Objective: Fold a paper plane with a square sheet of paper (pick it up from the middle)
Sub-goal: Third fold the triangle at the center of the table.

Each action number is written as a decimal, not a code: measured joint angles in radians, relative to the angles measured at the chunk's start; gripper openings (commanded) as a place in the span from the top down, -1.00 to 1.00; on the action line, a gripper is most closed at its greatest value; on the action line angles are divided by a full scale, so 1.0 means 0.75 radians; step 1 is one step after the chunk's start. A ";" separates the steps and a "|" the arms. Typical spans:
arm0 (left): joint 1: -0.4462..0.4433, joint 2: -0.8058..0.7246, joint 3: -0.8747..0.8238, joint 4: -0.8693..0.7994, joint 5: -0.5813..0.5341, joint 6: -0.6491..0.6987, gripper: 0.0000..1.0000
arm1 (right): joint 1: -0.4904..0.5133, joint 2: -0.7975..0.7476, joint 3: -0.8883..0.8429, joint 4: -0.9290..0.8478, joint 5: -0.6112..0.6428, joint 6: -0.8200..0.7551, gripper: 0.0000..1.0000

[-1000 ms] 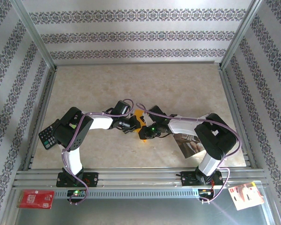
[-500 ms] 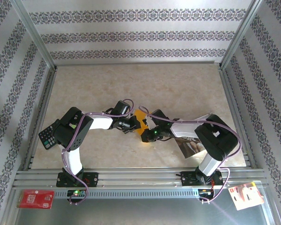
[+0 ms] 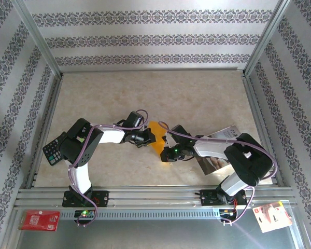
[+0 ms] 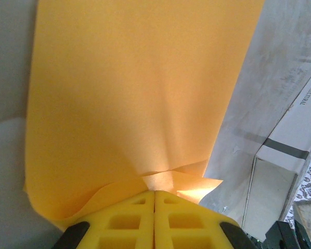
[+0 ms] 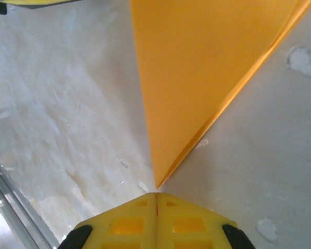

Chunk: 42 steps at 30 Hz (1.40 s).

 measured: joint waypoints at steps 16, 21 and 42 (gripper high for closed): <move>0.000 0.000 0.001 0.000 0.001 0.000 0.86 | -0.046 0.140 0.121 0.033 -0.035 0.029 0.92; 0.000 0.000 0.008 -0.005 0.001 -0.001 0.77 | -0.056 0.157 0.102 0.065 -0.052 0.028 0.95; -0.059 -0.164 -0.210 0.136 0.010 -0.176 0.58 | -0.081 0.152 0.041 0.173 -0.101 0.030 1.00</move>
